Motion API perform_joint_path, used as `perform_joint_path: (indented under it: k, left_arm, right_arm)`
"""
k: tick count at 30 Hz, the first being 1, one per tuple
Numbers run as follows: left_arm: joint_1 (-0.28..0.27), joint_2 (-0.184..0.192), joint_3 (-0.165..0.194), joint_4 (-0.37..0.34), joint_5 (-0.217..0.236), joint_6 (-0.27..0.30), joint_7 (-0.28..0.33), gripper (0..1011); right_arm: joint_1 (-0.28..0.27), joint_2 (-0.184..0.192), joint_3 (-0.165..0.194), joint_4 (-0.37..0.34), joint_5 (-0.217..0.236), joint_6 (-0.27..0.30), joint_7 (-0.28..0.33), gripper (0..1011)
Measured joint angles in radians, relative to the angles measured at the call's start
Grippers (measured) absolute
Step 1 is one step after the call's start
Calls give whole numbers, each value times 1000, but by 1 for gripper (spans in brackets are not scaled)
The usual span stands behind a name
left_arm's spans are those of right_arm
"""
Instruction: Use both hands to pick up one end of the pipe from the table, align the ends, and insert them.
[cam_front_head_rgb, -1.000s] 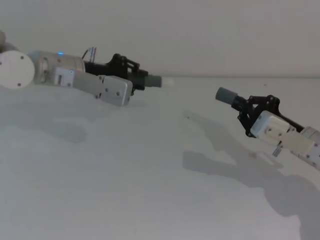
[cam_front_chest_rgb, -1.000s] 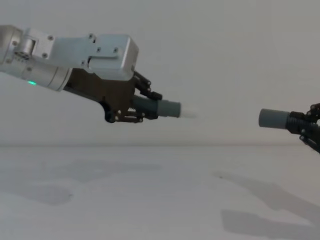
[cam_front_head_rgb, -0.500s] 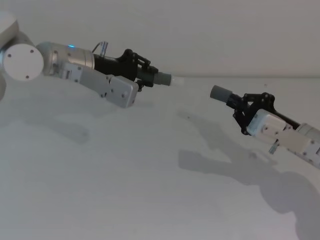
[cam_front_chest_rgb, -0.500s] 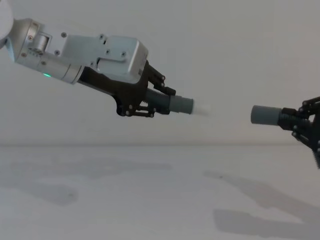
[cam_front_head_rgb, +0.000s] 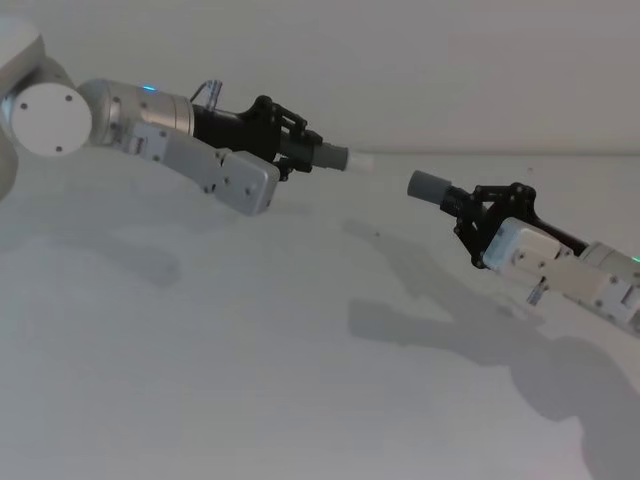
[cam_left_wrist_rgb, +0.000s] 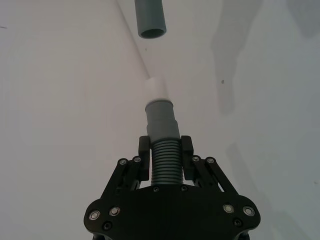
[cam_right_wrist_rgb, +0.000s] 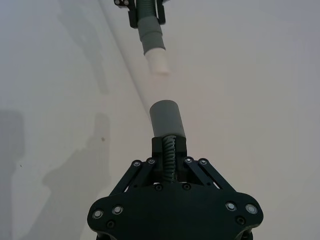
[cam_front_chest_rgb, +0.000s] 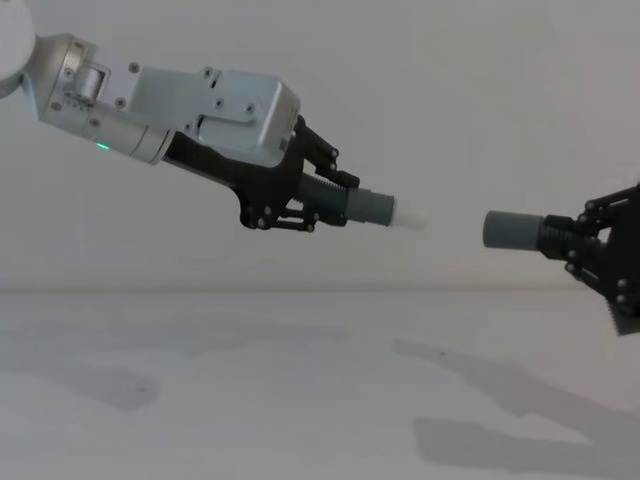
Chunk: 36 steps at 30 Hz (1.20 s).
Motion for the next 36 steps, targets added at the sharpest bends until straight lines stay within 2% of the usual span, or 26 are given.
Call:
perform_joint_path:
  k: [18, 36]
  left_arm:
    - [21, 8, -15, -19, -48, 10, 9, 343]
    - [29, 13, -23, -28, -67, 18, 11, 343]
  right_arm:
    - [60, -25, -39, 23, 16, -19, 28, 124]
    - [107, -31, -64, 38, 26, -38, 40, 124]
